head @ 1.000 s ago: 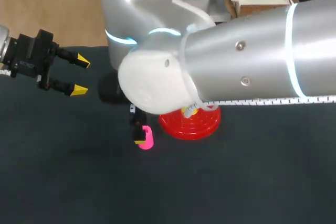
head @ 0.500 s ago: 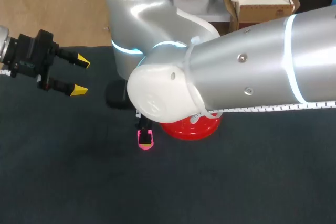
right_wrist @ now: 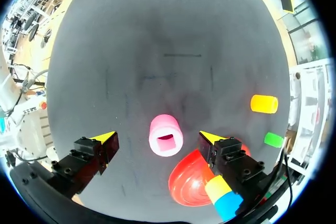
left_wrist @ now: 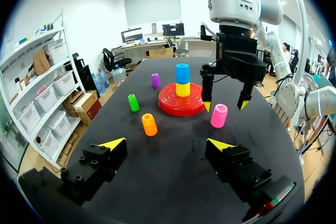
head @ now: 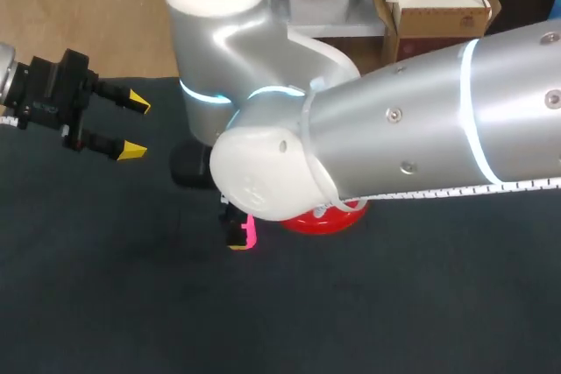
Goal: Pick up and stack the cylinders on the red base in this order: pink,purple,orange,green
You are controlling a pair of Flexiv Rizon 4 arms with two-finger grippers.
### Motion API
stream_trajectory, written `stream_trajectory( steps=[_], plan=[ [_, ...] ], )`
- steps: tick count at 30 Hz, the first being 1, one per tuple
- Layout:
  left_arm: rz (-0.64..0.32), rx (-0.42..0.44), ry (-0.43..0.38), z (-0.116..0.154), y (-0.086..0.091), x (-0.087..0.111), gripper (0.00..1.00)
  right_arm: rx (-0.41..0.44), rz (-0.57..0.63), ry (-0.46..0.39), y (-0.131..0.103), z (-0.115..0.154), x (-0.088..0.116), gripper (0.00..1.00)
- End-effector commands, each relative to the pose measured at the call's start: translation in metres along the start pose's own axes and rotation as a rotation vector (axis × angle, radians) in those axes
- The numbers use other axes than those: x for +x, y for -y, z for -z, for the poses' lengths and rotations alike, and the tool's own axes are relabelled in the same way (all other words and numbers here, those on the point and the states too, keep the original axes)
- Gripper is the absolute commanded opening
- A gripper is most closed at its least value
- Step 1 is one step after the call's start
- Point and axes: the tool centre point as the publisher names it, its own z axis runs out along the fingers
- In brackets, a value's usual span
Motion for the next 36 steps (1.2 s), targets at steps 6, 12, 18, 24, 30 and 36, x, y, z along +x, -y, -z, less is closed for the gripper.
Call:
stream_trajectory(
  steps=[6,12,18,24,30,36],
  plan=[
    [-0.002,-0.005,0.001,0.000,0.001,0.001,1.00,0.031,-0.020,0.006,0.001,-0.005,0.002,1.00],
    [-0.002,-0.005,0.001,0.000,0.001,0.001,1.00,0.038,-0.037,-0.011,0.002,-0.008,0.003,0.90],
    [-0.002,-0.005,0.001,0.000,0.001,0.001,1.00,0.045,-0.043,-0.008,0.003,-0.008,0.002,0.80],
    [-0.002,-0.005,0.001,0.000,0.001,0.001,1.00,0.048,-0.042,-0.004,0.006,-0.008,0.000,0.79],
    [-0.002,-0.005,0.001,0.000,0.001,0.001,1.00,0.062,-0.061,-0.022,0.006,-0.008,0.000,0.32],
    [-0.002,-0.005,0.001,0.000,0.001,0.001,1.00,0.105,-0.081,-0.044,0.005,0.008,0.003,0.00]
  ],
)
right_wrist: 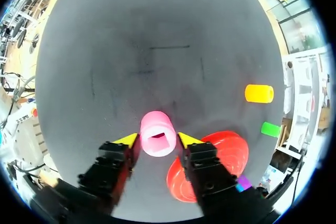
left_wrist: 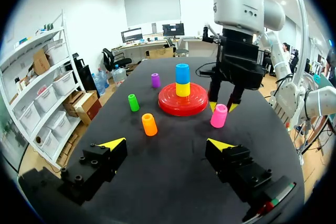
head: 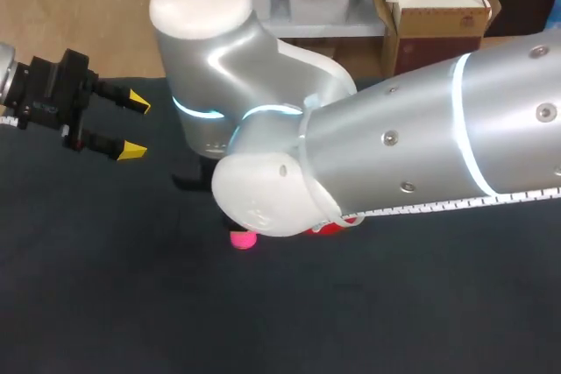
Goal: Pick up and stack the cylinders on the red base in this order: pink,purple,orange,green
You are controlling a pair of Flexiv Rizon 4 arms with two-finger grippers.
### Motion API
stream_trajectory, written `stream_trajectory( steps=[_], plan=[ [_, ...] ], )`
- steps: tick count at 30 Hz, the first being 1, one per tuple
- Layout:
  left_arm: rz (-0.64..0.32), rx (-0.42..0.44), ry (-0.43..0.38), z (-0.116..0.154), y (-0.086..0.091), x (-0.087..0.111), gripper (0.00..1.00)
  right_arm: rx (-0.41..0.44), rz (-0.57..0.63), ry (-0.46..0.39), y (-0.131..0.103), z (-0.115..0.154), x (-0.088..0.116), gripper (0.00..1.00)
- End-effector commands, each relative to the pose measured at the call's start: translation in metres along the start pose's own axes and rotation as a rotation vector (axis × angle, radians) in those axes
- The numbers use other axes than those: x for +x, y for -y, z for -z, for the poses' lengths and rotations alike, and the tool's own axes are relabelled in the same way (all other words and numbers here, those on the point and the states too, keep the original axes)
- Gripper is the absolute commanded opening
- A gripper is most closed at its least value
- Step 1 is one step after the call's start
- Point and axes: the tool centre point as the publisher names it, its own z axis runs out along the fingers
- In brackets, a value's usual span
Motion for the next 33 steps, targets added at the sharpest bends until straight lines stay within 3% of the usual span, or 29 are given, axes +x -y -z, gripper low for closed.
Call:
stream_trajectory(
  steps=[1,3,8,12,17,22,28,33],
  plan=[
    [-0.002,-0.005,0.001,0.000,0.001,0.001,1.00,0.038,-0.006,-0.005,-0.002,0.017,0.003,0.00],
    [-0.002,-0.005,0.001,0.000,0.001,0.001,1.00,0.059,-0.010,-0.002,0.000,0.029,0.005,0.00],
    [-0.002,-0.005,0.001,0.000,0.001,0.001,1.00,0.103,-0.014,0.018,0.012,0.088,0.024,0.00],
    [-0.002,-0.005,0.001,0.000,0.001,0.001,1.00,0.073,-0.058,0.025,0.024,0.125,0.046,0.00],
    [-0.002,-0.005,0.001,0.000,0.001,0.001,1.00,0.031,-0.144,0.060,0.039,0.148,0.077,0.00],
    [-0.002,-0.005,0.001,0.000,0.001,0.001,1.00,-0.032,-0.180,0.027,0.055,0.153,0.097,0.00],
    [-0.002,-0.005,0.001,0.000,0.001,0.001,1.00,-0.076,-0.187,-0.018,0.069,0.138,0.112,0.00],
    [-0.002,-0.005,0.001,0.000,0.001,0.001,1.00,-0.052,-0.238,-0.021,0.080,0.126,0.119,0.00]
  ],
)
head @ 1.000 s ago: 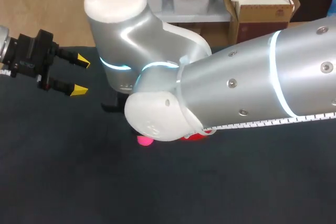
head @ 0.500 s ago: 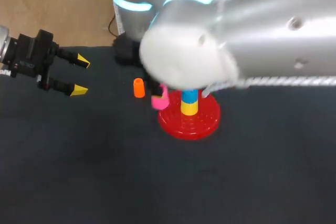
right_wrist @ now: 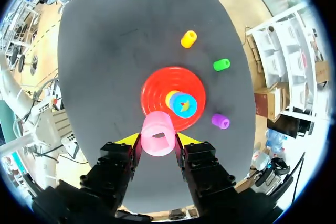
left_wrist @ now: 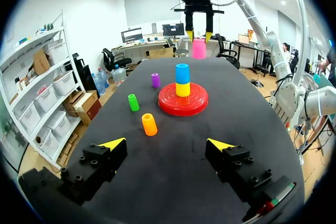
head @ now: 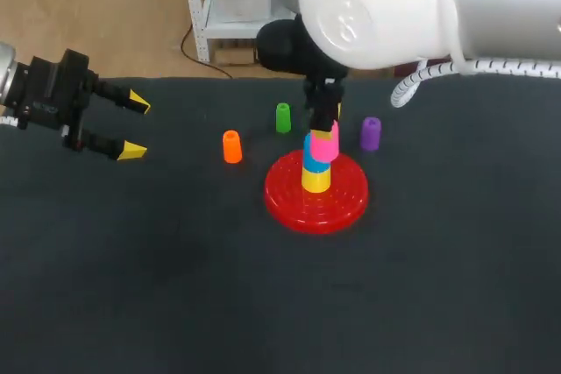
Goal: Pick up and stack the cylinders on the red base in this order: pink,purple,orange,green
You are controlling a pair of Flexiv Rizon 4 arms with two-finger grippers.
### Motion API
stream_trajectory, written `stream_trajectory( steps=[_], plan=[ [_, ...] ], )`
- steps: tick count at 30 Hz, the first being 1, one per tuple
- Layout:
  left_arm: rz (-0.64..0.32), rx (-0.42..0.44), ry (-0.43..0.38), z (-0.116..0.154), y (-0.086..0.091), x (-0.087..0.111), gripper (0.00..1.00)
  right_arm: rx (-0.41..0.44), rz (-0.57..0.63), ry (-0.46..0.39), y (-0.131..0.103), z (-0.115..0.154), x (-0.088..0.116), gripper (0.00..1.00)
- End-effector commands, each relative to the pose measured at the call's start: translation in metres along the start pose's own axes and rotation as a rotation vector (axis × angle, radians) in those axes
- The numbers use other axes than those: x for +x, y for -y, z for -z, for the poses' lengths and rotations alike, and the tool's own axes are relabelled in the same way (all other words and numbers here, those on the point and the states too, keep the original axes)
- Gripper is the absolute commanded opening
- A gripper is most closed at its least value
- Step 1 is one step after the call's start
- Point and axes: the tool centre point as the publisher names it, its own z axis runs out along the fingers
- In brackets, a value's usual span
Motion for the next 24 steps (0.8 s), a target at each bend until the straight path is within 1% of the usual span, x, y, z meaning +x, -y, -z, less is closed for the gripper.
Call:
stream_trajectory(
  steps=[1,3,9,14,20,24],
  plan=[
    [-0.002,-0.005,0.001,0.000,0.001,0.001,1.00,0.009,-0.032,0.013,0.014,-0.006,-0.005,0.00],
    [-0.002,-0.005,0.001,0.000,0.001,0.001,1.00,0.024,-0.039,0.013,0.019,-0.005,-0.008,0.00],
    [-0.002,-0.005,0.001,0.000,0.001,0.001,1.00,0.013,-0.026,0.002,0.028,-0.011,-0.016,0.00],
    [-0.002,-0.005,0.001,0.000,0.001,0.001,1.00,0.001,-0.029,0.000,0.031,-0.019,-0.016,0.00],
    [-0.002,-0.005,0.001,0.000,0.001,0.001,1.00,0.018,-0.041,0.004,0.041,-0.019,-0.020,0.00],
    [-0.002,-0.005,0.001,0.000,0.001,0.001,1.00,0.013,-0.039,-0.003,0.048,-0.022,-0.021,0.00]
  ],
)
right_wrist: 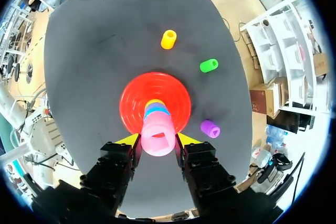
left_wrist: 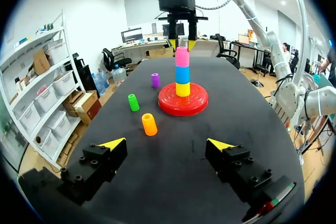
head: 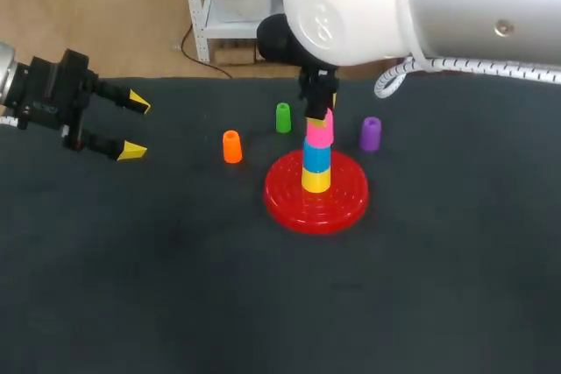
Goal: Pick up and stack the cylinders on the red base in this order: pink,purple,orange,green
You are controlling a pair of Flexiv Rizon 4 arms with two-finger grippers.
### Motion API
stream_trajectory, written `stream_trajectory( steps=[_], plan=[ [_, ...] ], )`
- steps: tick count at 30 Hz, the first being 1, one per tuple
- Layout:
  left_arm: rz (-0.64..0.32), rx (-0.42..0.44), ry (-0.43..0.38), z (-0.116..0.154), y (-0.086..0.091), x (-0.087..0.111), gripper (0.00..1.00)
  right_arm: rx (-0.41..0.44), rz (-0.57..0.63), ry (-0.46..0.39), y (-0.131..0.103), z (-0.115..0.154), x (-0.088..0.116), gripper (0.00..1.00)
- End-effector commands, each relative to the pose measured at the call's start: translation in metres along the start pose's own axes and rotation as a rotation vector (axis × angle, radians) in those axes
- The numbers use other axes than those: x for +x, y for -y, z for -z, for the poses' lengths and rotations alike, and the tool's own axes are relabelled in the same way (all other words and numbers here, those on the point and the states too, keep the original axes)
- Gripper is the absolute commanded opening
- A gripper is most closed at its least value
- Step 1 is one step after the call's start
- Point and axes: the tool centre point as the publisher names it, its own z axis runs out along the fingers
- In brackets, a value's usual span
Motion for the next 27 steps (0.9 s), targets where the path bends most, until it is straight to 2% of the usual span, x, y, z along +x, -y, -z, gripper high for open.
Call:
stream_trajectory(
  steps=[1,10,16,21,26,27],
  plan=[
    [-0.002,-0.004,0.001,0.000,0.001,0.001,1.00,-0.017,0.007,-0.010,0.006,-0.004,-0.004,0.00],
    [-0.002,-0.004,0.001,0.000,0.001,0.001,1.00,-0.041,0.019,0.012,0.005,-0.012,-0.013,0.00],
    [-0.002,-0.004,0.001,0.000,0.001,0.001,1.00,-0.051,0.016,-0.034,-0.012,-0.016,-0.009,0.00],
    [-0.002,-0.004,0.001,0.000,0.001,0.001,1.00,-0.064,-0.049,0.013,-0.027,-0.029,-0.001,0.00],
    [-0.002,-0.004,0.001,0.000,0.001,0.001,1.00,-0.045,-0.059,0.030,-0.027,-0.026,0.000,0.00],
    [-0.002,-0.004,0.001,0.000,0.001,0.001,1.00,-0.039,-0.059,0.034,-0.025,-0.023,0.000,0.07]
  ],
)
